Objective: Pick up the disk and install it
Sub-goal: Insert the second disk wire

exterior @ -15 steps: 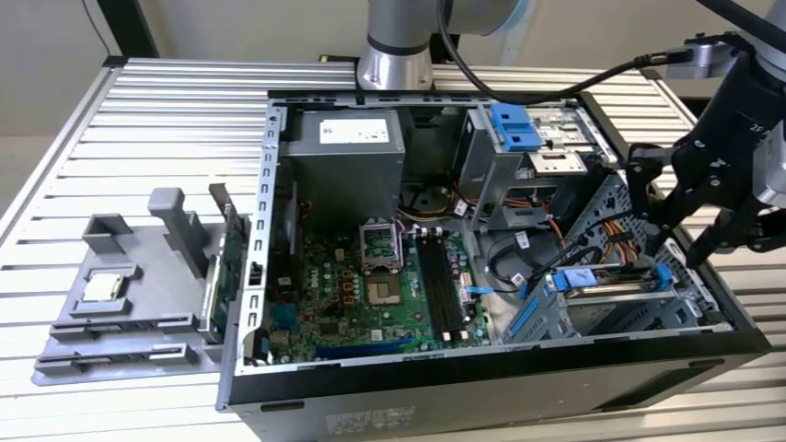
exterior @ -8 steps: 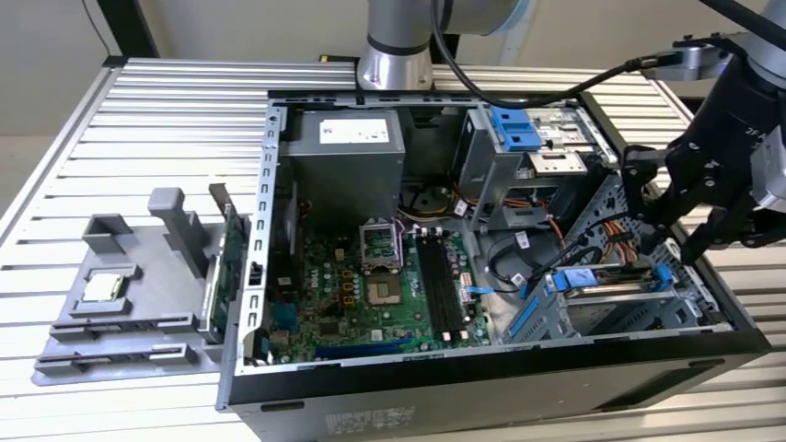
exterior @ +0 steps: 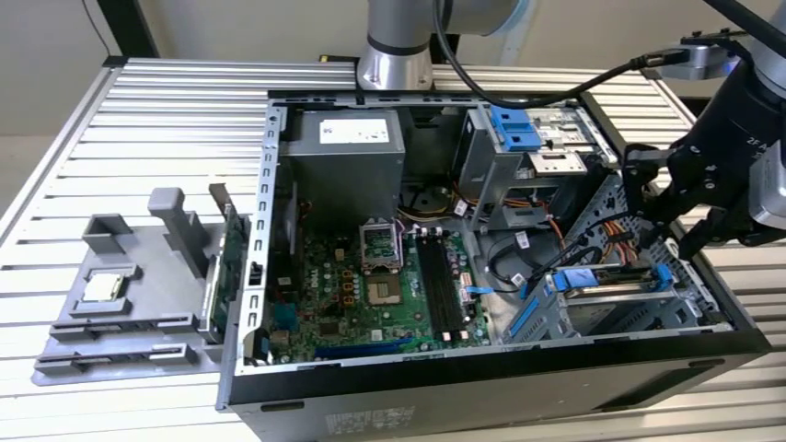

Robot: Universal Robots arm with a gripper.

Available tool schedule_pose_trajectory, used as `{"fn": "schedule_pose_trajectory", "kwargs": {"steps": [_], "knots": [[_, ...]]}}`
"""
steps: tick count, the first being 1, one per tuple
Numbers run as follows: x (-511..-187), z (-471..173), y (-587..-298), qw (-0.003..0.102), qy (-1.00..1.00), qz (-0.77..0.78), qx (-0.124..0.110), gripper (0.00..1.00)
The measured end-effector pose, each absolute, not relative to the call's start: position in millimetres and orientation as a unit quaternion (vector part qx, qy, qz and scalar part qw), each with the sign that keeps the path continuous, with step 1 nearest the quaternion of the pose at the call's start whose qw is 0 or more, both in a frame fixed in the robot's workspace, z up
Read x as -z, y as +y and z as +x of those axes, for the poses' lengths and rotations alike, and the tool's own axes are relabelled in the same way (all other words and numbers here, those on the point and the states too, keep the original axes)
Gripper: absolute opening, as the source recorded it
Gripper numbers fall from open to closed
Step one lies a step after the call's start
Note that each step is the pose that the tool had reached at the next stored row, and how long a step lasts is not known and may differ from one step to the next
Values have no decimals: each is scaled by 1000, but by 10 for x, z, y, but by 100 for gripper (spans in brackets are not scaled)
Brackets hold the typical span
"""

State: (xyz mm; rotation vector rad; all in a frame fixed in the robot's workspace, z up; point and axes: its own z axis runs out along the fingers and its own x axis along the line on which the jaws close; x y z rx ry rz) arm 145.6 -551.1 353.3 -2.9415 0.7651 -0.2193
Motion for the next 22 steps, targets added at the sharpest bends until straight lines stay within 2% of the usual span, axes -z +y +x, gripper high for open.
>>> {"fn": "schedule_pose_trajectory", "kwargs": {"steps": [2, 7, 13, 22], "knots": [[-3530, 1455, -5514, 48, 251, -964, 73, 100], [-3516, 1446, -5525, 62, 247, -963, 85, 100], [-3498, 1440, -5526, 64, 240, -965, 84, 100], [-3492, 1439, -5525, 73, 240, -964, 87, 100]]}}
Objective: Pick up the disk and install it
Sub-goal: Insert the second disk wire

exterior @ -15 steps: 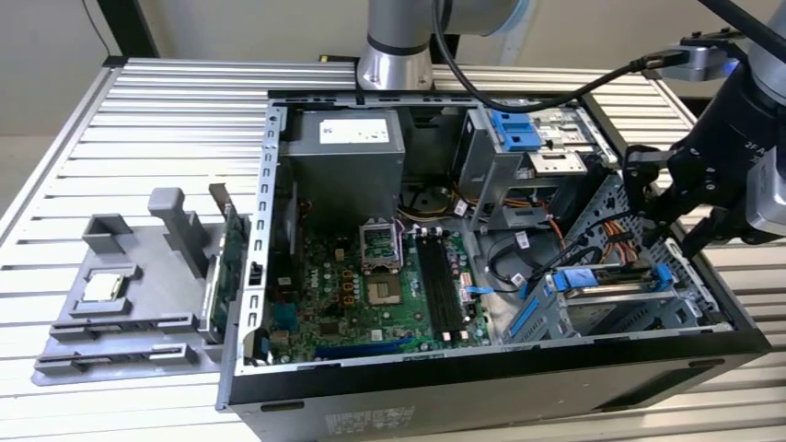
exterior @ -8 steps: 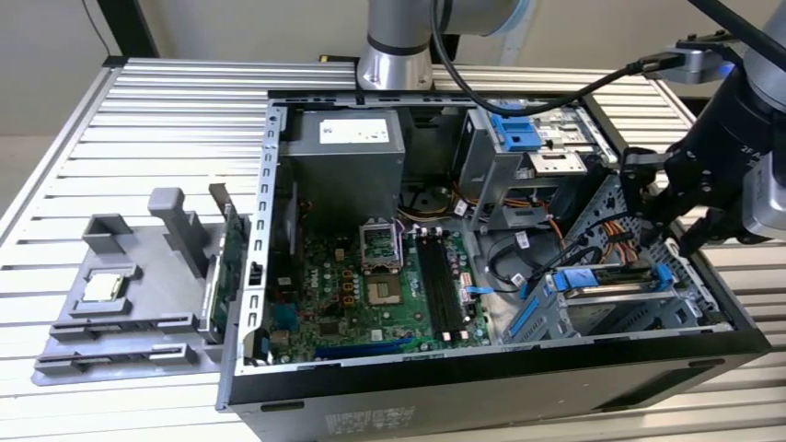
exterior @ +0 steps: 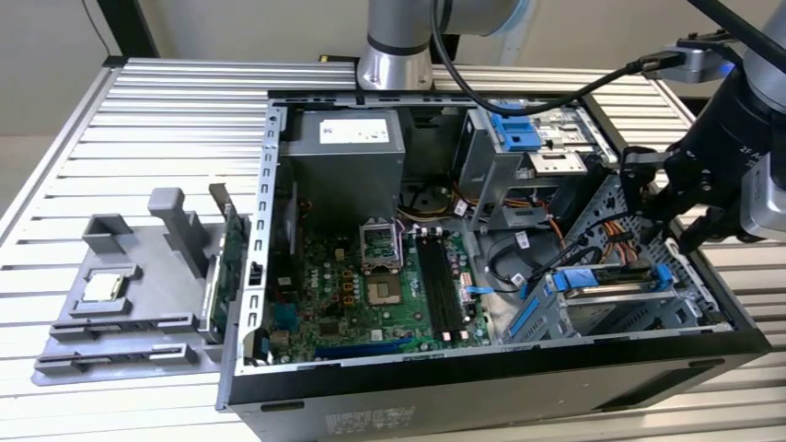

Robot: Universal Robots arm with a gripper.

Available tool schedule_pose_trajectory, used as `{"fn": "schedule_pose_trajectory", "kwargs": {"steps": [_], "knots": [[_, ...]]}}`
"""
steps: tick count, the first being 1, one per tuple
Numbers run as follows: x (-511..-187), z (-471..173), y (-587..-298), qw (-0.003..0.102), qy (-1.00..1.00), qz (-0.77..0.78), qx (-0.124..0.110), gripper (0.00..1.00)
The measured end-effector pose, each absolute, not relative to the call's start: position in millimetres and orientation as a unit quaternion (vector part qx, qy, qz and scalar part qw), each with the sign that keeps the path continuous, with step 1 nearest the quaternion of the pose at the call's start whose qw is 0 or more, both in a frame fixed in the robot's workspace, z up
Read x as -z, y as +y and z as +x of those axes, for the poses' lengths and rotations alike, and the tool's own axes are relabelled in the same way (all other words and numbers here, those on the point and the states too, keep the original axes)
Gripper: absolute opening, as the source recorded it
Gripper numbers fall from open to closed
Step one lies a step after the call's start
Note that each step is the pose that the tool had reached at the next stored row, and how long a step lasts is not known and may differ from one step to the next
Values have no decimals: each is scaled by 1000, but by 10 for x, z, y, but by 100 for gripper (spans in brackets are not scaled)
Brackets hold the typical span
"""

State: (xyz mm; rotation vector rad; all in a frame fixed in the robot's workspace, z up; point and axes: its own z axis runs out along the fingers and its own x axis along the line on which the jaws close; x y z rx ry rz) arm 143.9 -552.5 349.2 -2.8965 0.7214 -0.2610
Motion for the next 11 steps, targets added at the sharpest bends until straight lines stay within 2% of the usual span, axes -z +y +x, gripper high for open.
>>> {"fn": "schedule_pose_trajectory", "kwargs": {"steps": [11], "knots": [[-3505, 1434, -5525, 74, 240, -964, 89, 100]]}}
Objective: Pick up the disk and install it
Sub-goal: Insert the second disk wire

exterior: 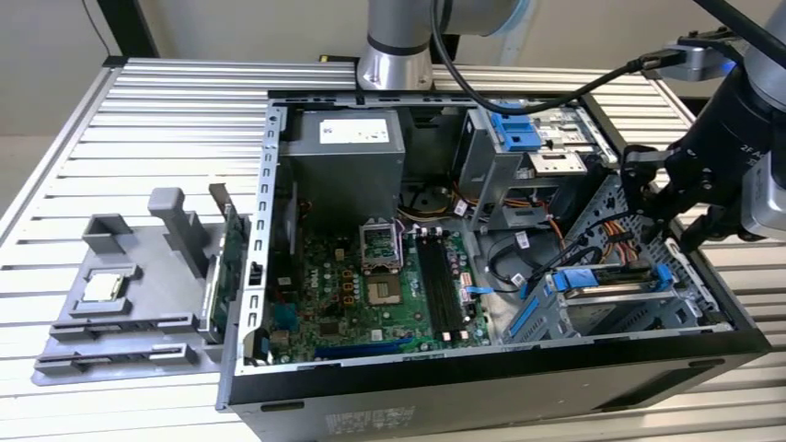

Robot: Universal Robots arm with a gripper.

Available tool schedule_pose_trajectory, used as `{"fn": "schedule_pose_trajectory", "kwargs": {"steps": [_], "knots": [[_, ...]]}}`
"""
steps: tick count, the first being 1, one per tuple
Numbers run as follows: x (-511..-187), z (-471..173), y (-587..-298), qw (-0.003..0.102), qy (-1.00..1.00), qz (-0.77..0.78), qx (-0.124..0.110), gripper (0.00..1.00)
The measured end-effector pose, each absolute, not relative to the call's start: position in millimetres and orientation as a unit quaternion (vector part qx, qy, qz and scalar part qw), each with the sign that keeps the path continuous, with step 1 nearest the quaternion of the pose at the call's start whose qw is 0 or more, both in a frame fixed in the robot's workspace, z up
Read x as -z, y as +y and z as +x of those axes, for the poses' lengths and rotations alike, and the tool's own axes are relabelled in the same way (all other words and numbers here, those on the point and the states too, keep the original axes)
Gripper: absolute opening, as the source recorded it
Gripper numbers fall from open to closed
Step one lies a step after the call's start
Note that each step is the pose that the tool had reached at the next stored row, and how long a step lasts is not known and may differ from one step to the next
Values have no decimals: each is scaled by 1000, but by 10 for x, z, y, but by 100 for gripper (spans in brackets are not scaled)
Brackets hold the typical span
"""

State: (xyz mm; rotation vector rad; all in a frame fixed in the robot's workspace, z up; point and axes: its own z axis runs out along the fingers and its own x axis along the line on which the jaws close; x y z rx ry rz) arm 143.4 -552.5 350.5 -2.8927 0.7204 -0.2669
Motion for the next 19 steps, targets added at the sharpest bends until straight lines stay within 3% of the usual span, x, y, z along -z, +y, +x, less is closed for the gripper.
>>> {"fn": "schedule_pose_trajectory", "kwargs": {"steps": [19], "knots": [[-3514, 1376, -5520, 83, 232, -963, 108, 100]]}}
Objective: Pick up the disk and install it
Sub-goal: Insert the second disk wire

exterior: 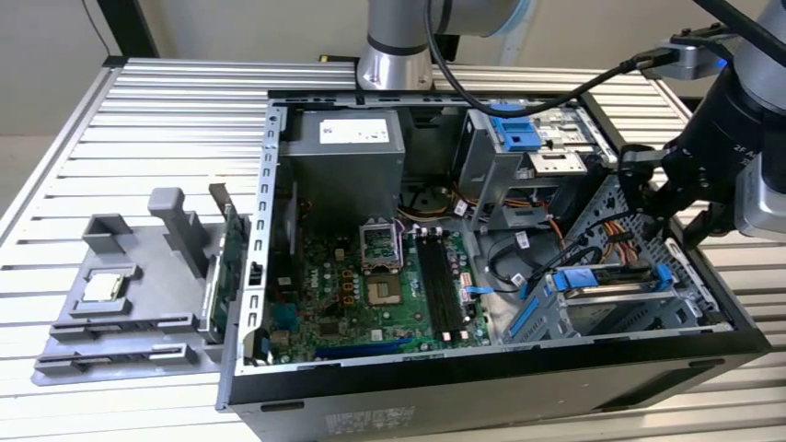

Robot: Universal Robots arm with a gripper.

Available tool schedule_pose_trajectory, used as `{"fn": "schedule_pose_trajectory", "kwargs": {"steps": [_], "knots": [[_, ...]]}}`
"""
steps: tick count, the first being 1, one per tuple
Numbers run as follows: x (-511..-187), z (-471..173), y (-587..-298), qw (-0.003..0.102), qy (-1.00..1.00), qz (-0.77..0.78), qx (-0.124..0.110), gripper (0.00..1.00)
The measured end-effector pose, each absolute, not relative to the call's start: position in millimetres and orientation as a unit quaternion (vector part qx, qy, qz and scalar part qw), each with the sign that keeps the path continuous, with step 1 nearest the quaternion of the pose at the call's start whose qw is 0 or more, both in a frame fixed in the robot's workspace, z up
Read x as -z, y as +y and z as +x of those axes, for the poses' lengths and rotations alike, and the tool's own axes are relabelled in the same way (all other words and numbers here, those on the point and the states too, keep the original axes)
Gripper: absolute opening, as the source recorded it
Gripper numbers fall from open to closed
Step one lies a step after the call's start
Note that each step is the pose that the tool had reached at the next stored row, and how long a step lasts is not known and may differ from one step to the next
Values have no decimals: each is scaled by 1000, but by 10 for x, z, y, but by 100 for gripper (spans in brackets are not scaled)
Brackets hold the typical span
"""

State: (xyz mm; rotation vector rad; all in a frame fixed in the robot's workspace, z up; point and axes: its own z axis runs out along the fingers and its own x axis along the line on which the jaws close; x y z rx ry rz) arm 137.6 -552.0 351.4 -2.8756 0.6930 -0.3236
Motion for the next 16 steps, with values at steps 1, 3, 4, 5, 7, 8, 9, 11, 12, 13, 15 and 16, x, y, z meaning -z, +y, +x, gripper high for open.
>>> {"fn": "schedule_pose_trajectory", "kwargs": {"steps": [1, 3, 4, 5, 7, 8, 9, 11, 12, 13, 15, 16], "knots": [[-3513, 1373, -5520, 83, 232, -963, 108, 100], [-3513, 1368, -5520, 83, 231, -963, 108, 100], [-3514, 1365, -5520, 83, 230, -964, 108, 100], [-3513, 1364, -5518, 83, 230, -964, 108, 100], [-3513, 1361, -5516, 83, 230, -964, 108, 100], [-3514, 1359, -5516, 83, 230, -964, 108, 100], [-3513, 1358, -5513, 83, 230, -964, 108, 100], [-3514, 1358, -5508, 83, 230, -964, 109, 100], [-3514, 1358, -5508, 83, 230, -964, 109, 100], [-3514, 1358, -5508, 83, 230, -964, 109, 100], [-3514, 1358, -5508, 83, 230, -964, 109, 100], [-3514, 1358, -5508, 83, 230, -964, 109, 100]]}}
